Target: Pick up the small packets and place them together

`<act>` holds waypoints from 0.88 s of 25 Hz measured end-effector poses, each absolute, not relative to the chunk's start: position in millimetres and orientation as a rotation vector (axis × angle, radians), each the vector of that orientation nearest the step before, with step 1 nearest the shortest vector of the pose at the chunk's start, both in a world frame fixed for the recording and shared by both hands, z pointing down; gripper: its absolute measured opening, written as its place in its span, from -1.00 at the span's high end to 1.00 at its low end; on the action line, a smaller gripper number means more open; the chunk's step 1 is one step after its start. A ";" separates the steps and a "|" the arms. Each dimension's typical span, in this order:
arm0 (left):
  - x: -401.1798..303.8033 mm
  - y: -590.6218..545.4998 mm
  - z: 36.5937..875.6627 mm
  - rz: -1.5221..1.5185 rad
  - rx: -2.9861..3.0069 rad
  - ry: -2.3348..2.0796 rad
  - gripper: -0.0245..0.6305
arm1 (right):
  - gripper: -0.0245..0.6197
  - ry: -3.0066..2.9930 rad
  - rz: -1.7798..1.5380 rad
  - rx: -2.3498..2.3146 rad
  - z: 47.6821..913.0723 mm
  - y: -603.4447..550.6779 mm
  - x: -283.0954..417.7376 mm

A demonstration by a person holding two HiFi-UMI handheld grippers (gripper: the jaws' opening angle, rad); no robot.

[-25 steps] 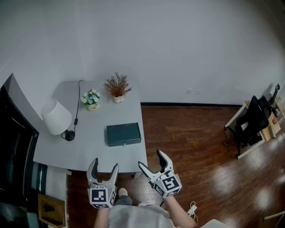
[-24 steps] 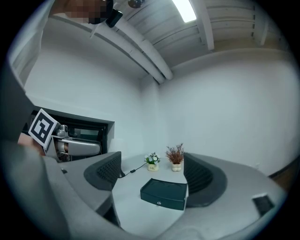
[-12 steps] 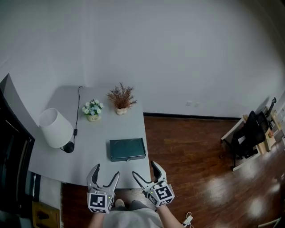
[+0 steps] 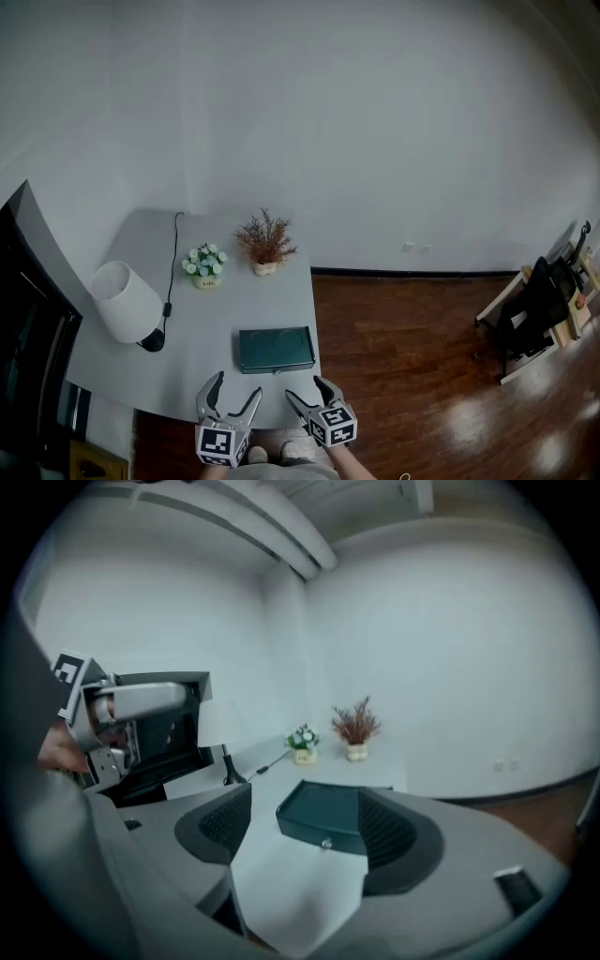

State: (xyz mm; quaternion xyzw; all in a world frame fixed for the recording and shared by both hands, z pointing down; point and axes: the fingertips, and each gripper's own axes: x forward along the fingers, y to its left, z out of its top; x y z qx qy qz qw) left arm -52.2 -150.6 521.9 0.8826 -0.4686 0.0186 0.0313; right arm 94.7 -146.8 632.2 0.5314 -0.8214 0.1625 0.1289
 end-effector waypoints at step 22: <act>-77.4 -150.9 526.4 0.062 2.576 -1.601 -0.09 | 0.37 -2.011 1.018 1.335 834.9 -231.1 75.4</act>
